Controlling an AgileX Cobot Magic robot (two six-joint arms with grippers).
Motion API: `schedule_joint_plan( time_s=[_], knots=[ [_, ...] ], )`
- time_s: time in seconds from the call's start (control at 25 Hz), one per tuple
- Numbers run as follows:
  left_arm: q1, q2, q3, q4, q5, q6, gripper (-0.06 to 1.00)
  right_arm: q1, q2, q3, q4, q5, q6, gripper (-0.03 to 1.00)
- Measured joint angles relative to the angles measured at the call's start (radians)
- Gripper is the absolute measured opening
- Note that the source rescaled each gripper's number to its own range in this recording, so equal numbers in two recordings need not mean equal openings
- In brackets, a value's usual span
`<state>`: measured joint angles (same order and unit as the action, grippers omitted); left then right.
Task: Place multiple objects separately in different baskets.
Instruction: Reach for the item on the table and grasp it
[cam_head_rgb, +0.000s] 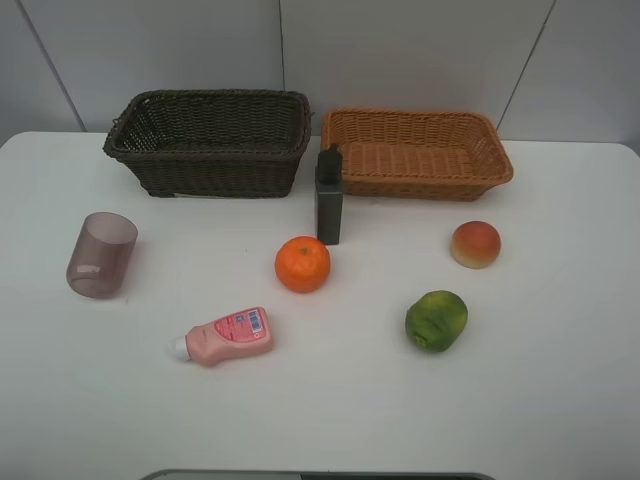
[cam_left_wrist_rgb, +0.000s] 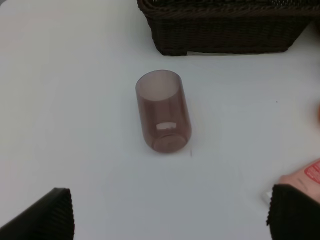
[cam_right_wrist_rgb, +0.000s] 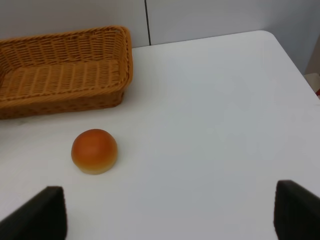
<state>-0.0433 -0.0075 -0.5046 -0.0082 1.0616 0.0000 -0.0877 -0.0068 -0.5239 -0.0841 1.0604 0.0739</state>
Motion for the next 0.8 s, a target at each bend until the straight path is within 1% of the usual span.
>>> schedule_joint_plan(
  time_s=[0.8],
  knots=[
    [0.0,0.0,0.0,0.0,0.0,0.0,0.96,0.0,0.0,0.0,0.0,0.0,0.0,0.86]
  ],
)
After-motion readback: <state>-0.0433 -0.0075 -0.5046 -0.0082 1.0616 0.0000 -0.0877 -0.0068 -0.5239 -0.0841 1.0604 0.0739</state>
